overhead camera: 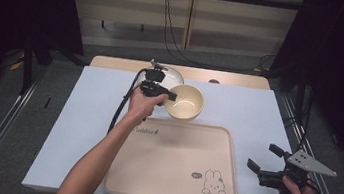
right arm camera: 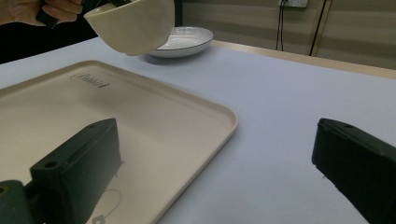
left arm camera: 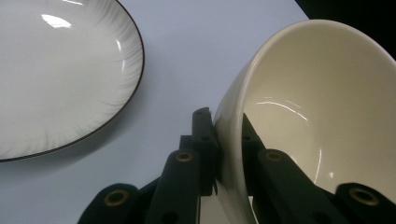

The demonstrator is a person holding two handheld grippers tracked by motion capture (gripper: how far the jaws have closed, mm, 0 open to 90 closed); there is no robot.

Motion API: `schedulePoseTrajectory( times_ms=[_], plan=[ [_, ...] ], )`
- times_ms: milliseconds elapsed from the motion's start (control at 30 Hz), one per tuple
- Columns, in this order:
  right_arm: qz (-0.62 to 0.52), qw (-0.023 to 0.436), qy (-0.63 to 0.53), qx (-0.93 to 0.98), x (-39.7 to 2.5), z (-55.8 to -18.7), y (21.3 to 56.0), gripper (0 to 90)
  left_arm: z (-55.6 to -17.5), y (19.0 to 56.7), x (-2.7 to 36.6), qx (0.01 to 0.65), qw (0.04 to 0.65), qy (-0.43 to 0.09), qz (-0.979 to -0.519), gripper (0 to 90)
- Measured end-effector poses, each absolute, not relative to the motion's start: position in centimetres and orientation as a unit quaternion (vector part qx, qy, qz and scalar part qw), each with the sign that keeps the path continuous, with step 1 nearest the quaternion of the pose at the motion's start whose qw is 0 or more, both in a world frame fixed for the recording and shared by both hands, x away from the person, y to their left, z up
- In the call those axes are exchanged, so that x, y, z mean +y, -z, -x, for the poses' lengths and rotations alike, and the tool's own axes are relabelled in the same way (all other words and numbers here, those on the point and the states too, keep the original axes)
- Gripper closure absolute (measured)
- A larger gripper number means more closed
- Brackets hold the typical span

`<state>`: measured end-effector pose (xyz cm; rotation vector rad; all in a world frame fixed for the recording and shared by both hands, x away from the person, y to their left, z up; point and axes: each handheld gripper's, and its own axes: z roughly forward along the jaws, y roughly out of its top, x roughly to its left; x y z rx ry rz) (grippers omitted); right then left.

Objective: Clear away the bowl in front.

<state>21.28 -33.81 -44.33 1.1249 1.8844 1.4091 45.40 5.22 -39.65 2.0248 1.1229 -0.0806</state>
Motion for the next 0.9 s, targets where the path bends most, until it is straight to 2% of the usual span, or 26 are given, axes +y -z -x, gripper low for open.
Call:
schedulePoseTrajectory(
  times_ms=[433, 600, 900],
  plan=[
    [-0.415, 0.262, -0.522, 0.697, -33.8, -21.3, 44.3, 0.8, -43.6, 40.1, 2.1, 0.417, 0.398, 0.035, -0.816, 83.4],
    [-0.416, 0.263, -0.523, 0.696, -33.8, -21.3, 44.3, 0.8, -43.3, 40.5, 1.1, 0.405, 0.378, 0.034, -0.832, 83.4],
    [-0.416, 0.263, -0.522, 0.696, -33.8, -21.3, 44.3, 0.8, -43.0, 41.1, -0.9, 0.395, 0.376, 0.052, -0.836, 83.4]
  ],
)
